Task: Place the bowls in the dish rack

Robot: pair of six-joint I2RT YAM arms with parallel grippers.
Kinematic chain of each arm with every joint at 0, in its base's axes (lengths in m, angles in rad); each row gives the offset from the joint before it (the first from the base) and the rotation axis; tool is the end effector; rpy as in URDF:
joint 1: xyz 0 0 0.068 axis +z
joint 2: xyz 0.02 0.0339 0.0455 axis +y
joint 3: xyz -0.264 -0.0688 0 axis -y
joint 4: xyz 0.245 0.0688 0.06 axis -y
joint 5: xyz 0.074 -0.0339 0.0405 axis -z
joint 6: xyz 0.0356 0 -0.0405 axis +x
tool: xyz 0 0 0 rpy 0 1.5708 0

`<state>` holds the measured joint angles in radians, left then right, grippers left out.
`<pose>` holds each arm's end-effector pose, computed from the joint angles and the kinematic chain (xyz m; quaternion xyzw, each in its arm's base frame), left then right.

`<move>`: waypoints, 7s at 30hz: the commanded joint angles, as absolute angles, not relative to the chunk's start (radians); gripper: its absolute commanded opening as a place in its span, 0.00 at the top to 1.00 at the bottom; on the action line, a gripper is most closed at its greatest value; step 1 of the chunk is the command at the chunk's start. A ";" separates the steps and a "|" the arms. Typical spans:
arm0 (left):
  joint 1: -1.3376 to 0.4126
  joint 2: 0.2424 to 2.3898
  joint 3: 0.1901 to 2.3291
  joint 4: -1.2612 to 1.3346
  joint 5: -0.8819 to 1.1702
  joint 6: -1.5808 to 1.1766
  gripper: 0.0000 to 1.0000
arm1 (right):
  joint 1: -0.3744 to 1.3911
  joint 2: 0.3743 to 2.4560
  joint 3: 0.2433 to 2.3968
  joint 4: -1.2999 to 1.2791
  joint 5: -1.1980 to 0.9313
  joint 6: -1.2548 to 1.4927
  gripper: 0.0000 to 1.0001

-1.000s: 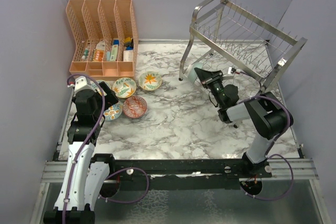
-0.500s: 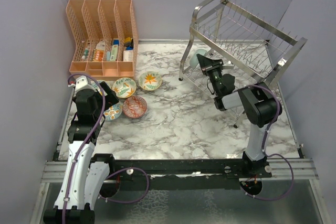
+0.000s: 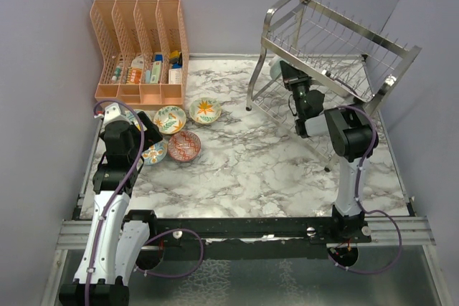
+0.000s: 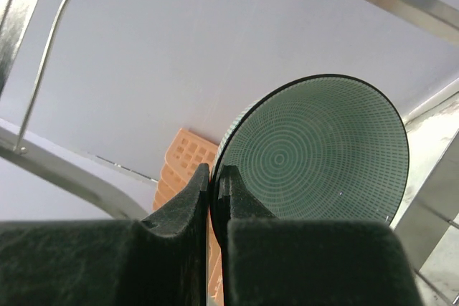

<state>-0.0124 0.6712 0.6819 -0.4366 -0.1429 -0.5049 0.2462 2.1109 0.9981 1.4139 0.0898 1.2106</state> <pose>0.1571 0.0031 0.2952 -0.2419 0.8037 -0.0802 0.5377 0.4105 0.0999 0.1792 0.3068 0.5081 0.5156 0.6180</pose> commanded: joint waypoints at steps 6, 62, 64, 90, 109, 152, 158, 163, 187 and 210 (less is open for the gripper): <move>-0.007 0.673 0.689 -0.445 -0.134 -0.496 0.01 | 0.227 2.201 1.097 1.516 0.152 1.201 0.99; -0.017 0.682 0.690 -0.446 -0.123 -0.493 0.01 | 0.187 2.261 1.079 1.294 0.171 1.157 0.78; -0.017 0.683 0.689 -0.446 -0.123 -0.493 0.01 | 0.186 2.254 1.070 1.296 0.174 1.155 0.76; -0.017 0.678 0.690 -0.439 -0.120 -0.488 0.01 | 0.179 2.147 1.002 1.449 0.013 1.128 0.52; -0.015 0.638 0.686 -0.440 -0.135 -0.492 0.01 | 0.182 2.005 0.823 1.449 -0.384 1.214 0.53; -0.003 0.604 0.678 -0.460 -0.164 -0.500 0.01 | 0.727 1.485 0.763 0.465 -0.296 0.502 0.43; -0.003 0.587 0.690 -0.490 -0.256 -0.513 0.01 | 0.850 1.561 0.923 0.282 -0.198 0.369 0.42; -0.002 0.578 0.705 -0.515 -0.320 -0.536 0.01 | 0.947 1.676 1.088 0.151 -0.212 0.239 0.34; 0.002 0.492 0.704 -0.560 -0.428 -0.576 0.01 | 1.095 2.151 1.638 -0.214 -0.152 -0.153 0.35; 0.014 0.490 0.703 -0.558 -0.416 -0.571 0.01 | 1.119 2.205 1.594 -0.166 -0.031 -0.193 0.89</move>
